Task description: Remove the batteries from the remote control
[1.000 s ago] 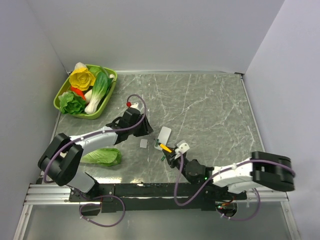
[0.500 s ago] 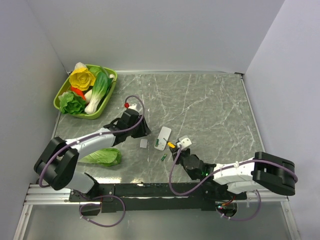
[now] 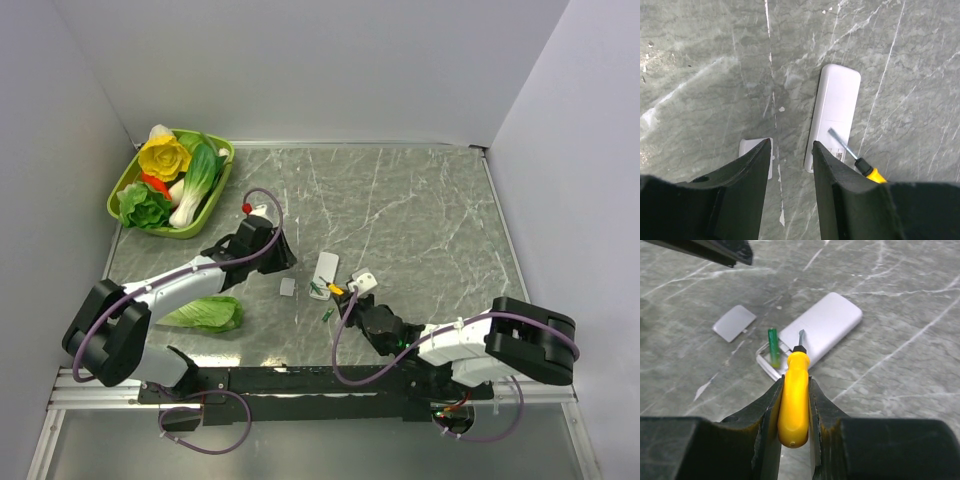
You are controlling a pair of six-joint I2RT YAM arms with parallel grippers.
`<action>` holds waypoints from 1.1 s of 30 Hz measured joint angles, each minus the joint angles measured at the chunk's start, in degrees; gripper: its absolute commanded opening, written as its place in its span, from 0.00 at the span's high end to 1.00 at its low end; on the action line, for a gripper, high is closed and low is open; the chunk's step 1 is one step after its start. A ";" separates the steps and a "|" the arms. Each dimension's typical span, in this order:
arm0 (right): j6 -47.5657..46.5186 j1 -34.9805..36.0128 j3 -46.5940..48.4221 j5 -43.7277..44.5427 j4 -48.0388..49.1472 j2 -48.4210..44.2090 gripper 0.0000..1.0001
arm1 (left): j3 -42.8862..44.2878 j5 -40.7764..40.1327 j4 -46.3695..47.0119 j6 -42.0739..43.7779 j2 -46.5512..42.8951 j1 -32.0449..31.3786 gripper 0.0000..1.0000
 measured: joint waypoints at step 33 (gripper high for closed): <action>7.34 -0.79 11.28 -8.20 -23.47 -0.74 1.00 | -0.11 1.77 0.07 -0.04 0.00 0.74 0.42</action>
